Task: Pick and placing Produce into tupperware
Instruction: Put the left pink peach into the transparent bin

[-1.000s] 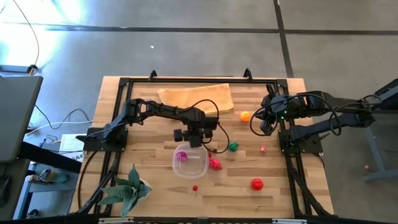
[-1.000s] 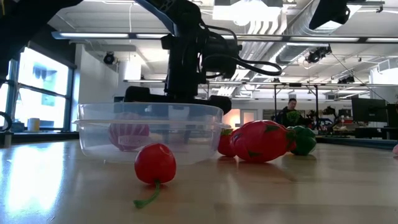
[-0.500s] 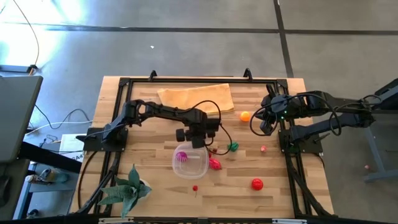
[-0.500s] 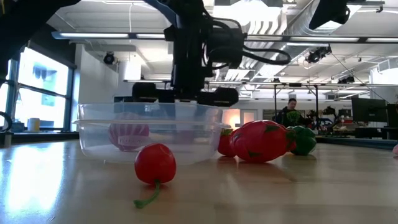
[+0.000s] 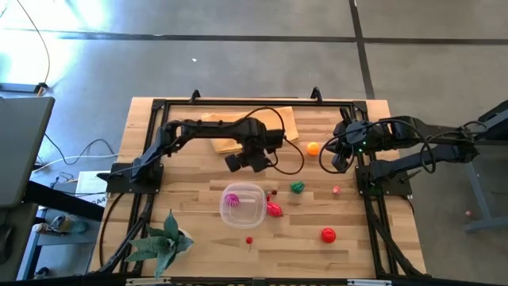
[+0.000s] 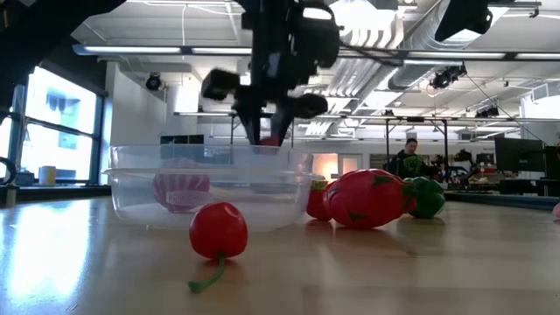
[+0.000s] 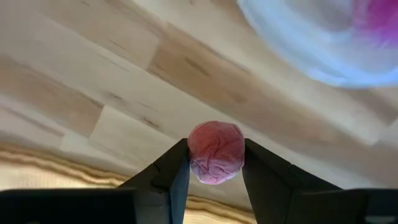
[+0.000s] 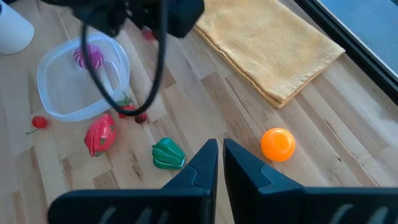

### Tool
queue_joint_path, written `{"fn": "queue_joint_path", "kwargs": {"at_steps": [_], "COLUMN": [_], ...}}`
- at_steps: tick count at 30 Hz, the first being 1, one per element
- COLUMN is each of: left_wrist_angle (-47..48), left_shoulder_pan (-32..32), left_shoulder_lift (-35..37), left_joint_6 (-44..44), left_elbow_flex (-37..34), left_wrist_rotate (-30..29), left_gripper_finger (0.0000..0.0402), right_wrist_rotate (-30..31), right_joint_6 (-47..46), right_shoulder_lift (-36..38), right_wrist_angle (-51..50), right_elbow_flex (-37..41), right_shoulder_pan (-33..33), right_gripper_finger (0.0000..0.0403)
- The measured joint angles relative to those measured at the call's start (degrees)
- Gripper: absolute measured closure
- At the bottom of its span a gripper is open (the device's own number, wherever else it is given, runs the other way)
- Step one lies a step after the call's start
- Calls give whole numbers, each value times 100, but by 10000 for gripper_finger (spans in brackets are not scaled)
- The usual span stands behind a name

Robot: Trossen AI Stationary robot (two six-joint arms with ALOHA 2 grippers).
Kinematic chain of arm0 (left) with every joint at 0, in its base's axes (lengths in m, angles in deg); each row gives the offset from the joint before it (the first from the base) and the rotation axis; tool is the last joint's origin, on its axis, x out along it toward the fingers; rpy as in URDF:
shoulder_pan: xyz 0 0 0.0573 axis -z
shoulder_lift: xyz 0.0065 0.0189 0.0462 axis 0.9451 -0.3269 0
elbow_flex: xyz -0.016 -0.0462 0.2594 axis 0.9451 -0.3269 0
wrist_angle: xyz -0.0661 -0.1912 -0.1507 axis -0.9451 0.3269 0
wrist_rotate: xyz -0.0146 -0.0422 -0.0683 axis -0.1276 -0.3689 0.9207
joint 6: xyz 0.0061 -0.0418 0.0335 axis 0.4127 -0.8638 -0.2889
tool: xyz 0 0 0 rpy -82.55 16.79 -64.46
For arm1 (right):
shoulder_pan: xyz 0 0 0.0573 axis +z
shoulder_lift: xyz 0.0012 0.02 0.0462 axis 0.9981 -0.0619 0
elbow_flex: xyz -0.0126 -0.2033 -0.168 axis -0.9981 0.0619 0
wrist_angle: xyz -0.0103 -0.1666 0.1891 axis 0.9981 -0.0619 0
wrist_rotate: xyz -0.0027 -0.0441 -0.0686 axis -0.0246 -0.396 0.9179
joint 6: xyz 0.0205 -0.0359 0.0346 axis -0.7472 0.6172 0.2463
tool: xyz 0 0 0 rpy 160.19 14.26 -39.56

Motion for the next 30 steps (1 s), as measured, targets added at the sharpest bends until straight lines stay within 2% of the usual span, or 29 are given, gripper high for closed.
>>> {"fn": "queue_joint_path", "kwargs": {"at_steps": [8,13,20,30], "left_wrist_angle": [1210,1349,1276,19], "left_shoulder_pan": [389,864,1350,1404], "left_shoulder_lift": [0,0,4,2], "left_joint_6": [-1602,-2592,-3927,-4984], "left_elbow_flex": [1275,1512,1178,218], "left_wrist_rotate": [-32,-21,-19,351], "left_gripper_finger": [275,275,275,275], "right_wrist_rotate": [-2,0,0,0], "right_joint_6": [0,0,0,0], "right_shoulder_lift": [2,2,2,2], "right_wrist_angle": [2,1,0,1], "right_elbow_flex": [0,0,0,0], "right_shoulder_pan": [2,0,0,1], "right_gripper_finger": [384,384,384,384]}}
